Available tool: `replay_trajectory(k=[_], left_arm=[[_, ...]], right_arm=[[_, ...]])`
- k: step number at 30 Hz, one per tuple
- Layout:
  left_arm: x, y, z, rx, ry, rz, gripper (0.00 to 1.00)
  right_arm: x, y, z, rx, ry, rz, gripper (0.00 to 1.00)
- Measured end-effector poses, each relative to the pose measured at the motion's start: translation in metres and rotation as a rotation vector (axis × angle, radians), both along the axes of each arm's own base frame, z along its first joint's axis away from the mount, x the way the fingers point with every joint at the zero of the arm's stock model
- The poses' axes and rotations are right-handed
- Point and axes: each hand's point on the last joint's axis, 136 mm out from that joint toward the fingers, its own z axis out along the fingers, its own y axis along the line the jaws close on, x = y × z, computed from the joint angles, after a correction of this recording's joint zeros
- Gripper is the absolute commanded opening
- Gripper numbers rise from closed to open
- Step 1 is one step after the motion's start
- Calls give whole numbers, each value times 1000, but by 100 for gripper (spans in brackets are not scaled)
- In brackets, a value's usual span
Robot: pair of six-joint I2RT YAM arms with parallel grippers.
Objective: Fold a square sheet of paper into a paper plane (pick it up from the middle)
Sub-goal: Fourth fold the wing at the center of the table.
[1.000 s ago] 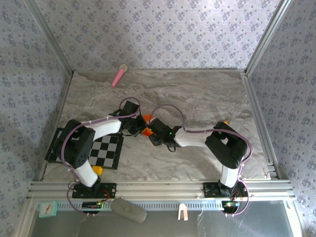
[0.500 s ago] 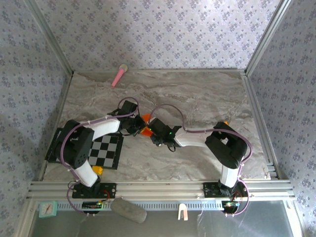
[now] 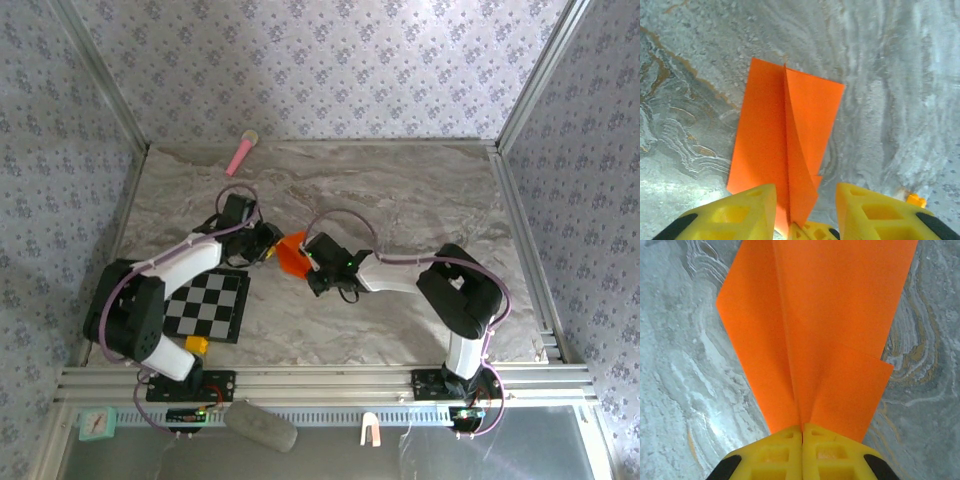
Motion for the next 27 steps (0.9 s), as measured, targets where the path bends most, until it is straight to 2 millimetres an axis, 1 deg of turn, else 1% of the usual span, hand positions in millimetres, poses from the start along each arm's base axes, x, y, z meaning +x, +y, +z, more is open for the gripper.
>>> replay_trajectory(k=[3, 6, 10, 12, 15, 21, 24, 27], left_arm=[[-7, 1, -2, -16, -18, -4, 38], [-17, 0, -16, -22, -3, -21, 39], [-23, -16, -26, -47, 3, -76, 45], [-23, -27, -29, -64, -5, -112, 48], [-23, -36, -34, -76, -13, -149, 49], [-24, -45, -36, -70, -45, -209, 48], [-27, -47, -43, -56, -44, -236, 44], [-29, -48, -51, -41, -33, -254, 43]], right_arm=[[1, 0, -1, 64, 47, 5, 5], [2, -2, -2, 127, 99, 6, 5], [3, -3, 0, 209, 161, 8, 4], [4, -4, 1, 247, 189, 10, 4], [3, -5, 3, 292, 223, 14, 4], [4, -5, 9, 376, 276, 22, 4], [6, -5, 11, 408, 293, 23, 4], [7, -5, 9, 424, 312, 20, 4]])
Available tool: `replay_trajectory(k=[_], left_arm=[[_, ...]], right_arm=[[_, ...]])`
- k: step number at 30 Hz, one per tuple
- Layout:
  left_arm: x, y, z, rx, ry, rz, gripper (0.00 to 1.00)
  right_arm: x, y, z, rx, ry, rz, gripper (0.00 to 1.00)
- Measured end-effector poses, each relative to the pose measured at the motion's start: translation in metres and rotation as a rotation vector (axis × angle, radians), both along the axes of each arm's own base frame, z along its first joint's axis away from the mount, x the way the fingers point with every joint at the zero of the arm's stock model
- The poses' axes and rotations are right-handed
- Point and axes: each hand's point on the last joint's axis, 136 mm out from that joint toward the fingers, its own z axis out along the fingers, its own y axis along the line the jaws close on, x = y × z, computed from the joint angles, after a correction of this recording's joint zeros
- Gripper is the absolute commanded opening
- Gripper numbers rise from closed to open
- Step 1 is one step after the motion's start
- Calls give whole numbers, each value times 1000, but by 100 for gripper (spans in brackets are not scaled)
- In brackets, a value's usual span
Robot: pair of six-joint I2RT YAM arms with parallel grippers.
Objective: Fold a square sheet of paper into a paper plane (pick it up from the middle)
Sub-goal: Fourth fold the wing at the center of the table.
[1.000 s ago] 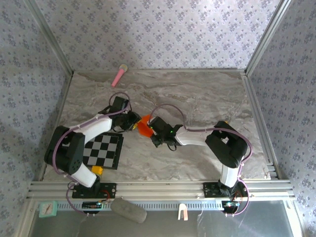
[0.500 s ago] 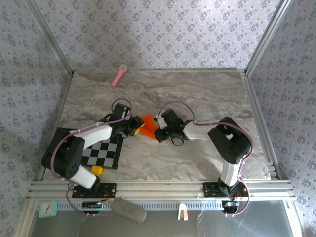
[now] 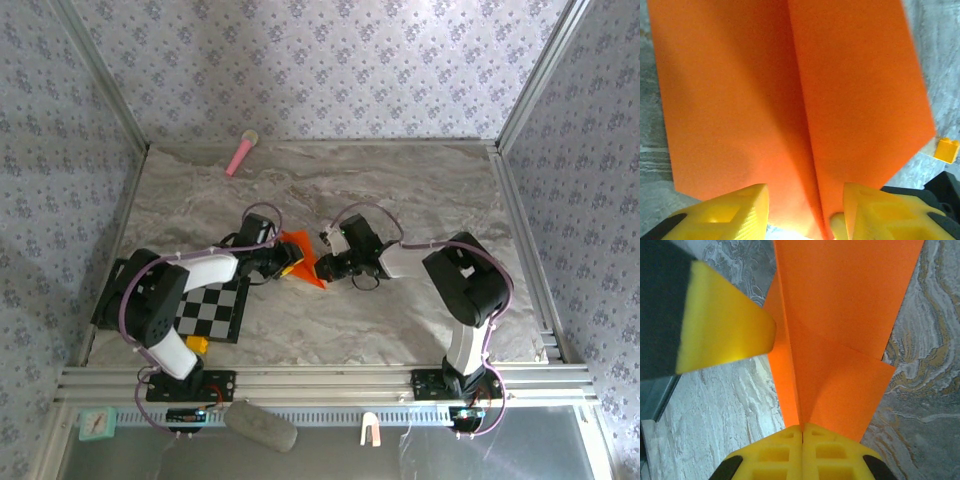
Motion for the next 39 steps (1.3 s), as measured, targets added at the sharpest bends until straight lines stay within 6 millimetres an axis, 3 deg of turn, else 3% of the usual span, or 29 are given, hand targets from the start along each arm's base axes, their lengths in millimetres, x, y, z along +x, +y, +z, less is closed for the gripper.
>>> replay_trajectory(k=[15, 22, 32, 39], left_arm=[[3, -7, 0, -11, -42, -48, 48], [1, -7, -10, 4, -27, -56, 49], [5, -11, -8, -1, -30, -69, 53], [7, -11, -11, 38, 10, -61, 53]], right_arm=[[0, -4, -14, 12, 69, -12, 4], [2, -3, -13, 29, 84, -20, 4], [3, -4, -13, 36, 90, -23, 5], [3, -5, -13, 35, 90, -24, 12]])
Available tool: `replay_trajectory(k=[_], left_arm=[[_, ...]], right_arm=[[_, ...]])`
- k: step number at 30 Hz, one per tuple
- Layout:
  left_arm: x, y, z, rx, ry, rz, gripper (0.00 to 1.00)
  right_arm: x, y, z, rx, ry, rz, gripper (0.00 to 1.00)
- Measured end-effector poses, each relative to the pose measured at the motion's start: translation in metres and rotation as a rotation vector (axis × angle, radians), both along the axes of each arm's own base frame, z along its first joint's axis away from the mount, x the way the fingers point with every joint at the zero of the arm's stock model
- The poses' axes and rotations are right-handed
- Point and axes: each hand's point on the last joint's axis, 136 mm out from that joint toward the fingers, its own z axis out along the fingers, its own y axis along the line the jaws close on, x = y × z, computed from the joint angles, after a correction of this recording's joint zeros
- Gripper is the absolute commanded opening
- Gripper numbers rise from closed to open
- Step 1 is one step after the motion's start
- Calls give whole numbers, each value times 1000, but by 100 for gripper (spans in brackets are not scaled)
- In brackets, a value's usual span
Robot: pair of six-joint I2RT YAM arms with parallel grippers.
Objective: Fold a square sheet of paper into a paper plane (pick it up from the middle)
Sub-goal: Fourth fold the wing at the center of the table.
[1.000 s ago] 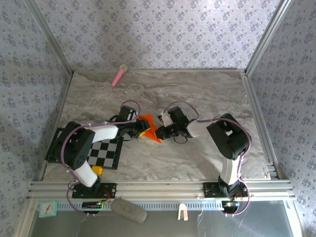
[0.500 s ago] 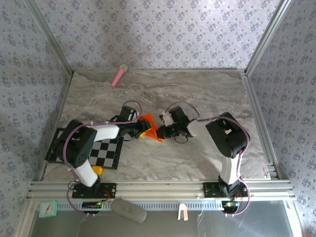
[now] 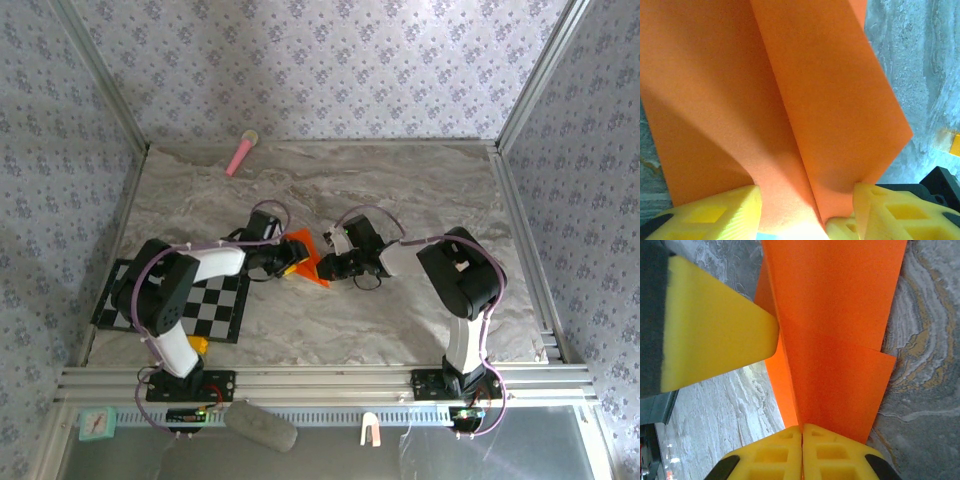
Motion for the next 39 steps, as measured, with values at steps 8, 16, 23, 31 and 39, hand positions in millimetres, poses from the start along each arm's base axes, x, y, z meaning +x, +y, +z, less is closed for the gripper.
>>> replay_trajectory(k=[8, 16, 23, 31, 39], left_arm=[[1, 3, -3, 72, 48, 22, 53], [2, 2, -5, 106, 107, 46, 57], [2, 2, -6, 112, 134, 58, 59], [2, 1, -6, 113, 145, 67, 60], [2, 1, -7, 114, 153, 68, 60]], right_arm=[[4, -5, 13, -15, -45, -31, 30], [-1, -5, 15, -106, -151, -54, 33], [-9, -3, 3, -206, -209, -40, 33], [-3, -5, 1, -263, -261, -37, 29], [-1, -7, -2, -283, -270, -32, 17]])
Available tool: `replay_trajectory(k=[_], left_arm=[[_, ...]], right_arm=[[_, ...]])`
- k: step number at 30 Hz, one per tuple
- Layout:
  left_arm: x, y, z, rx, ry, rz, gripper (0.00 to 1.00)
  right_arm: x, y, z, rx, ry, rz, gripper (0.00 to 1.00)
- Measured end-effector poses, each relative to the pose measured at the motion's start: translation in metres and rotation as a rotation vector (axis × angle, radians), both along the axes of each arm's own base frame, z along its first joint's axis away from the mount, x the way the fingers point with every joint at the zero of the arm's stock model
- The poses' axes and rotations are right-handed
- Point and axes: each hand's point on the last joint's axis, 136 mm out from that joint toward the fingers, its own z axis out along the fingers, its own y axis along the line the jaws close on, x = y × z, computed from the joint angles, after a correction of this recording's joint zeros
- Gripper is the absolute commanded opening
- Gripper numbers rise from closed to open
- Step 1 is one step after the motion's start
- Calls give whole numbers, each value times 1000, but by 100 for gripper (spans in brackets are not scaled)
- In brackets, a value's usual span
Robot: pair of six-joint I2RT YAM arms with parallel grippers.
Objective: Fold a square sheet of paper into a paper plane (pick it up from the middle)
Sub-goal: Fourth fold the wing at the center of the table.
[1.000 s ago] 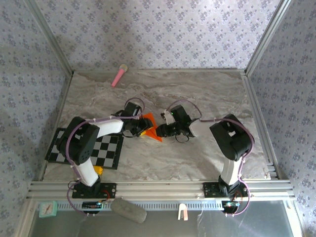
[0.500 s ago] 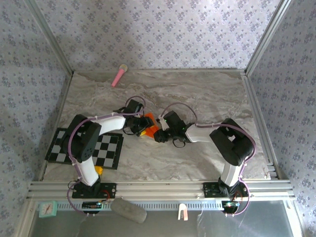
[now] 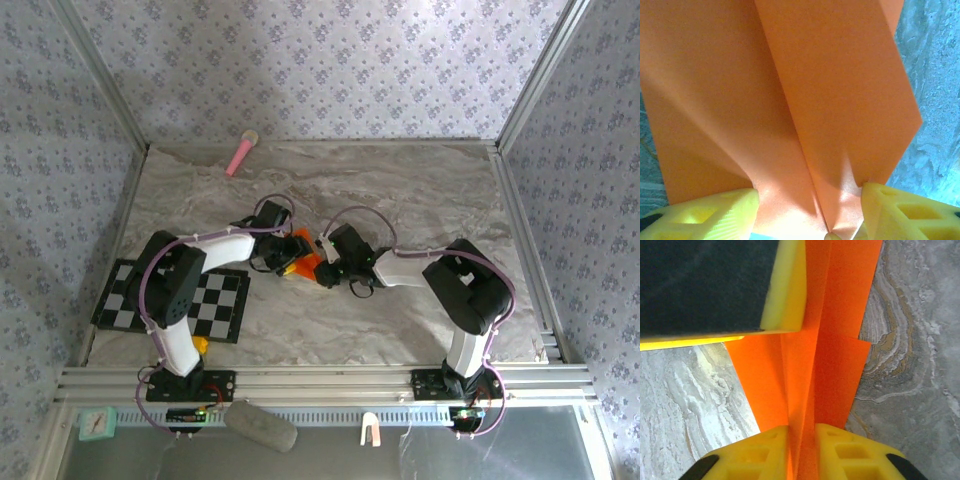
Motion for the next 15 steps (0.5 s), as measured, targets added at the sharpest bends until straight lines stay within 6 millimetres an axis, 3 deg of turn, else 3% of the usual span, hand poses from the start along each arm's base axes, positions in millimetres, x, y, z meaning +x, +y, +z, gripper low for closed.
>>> replay_trajectory(k=[15], left_arm=[[5, 3, 18, -5, -67, -53, 64]], right_arm=[[0, -5, 1, 152, 123, 13, 4]])
